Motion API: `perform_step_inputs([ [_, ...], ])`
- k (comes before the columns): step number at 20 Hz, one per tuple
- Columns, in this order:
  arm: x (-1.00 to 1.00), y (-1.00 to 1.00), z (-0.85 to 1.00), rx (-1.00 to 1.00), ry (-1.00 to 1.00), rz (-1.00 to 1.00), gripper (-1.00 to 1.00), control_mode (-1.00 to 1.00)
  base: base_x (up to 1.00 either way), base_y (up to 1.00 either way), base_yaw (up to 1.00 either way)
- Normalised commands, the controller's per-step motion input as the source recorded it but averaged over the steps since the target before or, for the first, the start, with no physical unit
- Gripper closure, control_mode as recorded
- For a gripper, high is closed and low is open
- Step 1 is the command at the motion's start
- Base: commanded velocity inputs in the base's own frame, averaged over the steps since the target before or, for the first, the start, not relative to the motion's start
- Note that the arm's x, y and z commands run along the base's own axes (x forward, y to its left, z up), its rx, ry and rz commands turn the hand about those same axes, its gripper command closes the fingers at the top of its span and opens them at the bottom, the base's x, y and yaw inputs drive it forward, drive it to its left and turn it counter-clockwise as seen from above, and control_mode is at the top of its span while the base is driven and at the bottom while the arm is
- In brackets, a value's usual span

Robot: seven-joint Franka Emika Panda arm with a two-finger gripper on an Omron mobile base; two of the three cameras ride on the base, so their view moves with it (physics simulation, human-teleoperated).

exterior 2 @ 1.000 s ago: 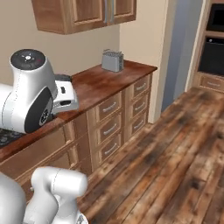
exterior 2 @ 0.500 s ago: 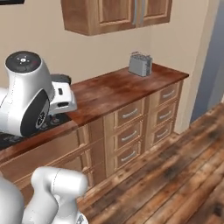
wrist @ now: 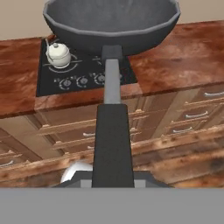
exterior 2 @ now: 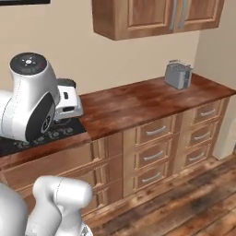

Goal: Pick the pan from the cabinet and place it on the stove. Then turn on the stove burner for the pan.

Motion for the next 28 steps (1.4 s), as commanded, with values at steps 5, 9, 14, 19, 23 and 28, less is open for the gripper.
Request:
perform_step_inputs([
  [5, 0.0, 0.0, 0.0, 0.0, 0.0, 0.0, 1.0, 1.0, 0.08, -0.15, 0.45],
  [9, 0.0, 0.0, 0.0, 0.0, 0.0, 0.0, 1.0, 1.0, 0.34, -0.41, 0.41],
  [14, 0.0, 0.0, 0.0, 0.0, 0.0, 0.0, 1.0, 1.0, 0.48, -0.45, 0.39],
  [19, 0.0, 0.0, 0.0, 0.0, 0.0, 0.0, 1.0, 1.0, 0.58, -0.34, 0.39],
  [23, 0.0, 0.0, 0.0, 0.0, 0.0, 0.0, 1.0, 1.0, 0.61, -0.22, 0.38],
  [28, 0.0, 0.0, 0.0, 0.0, 0.0, 0.0, 1.0, 1.0, 0.33, -0.22, 0.35],
])
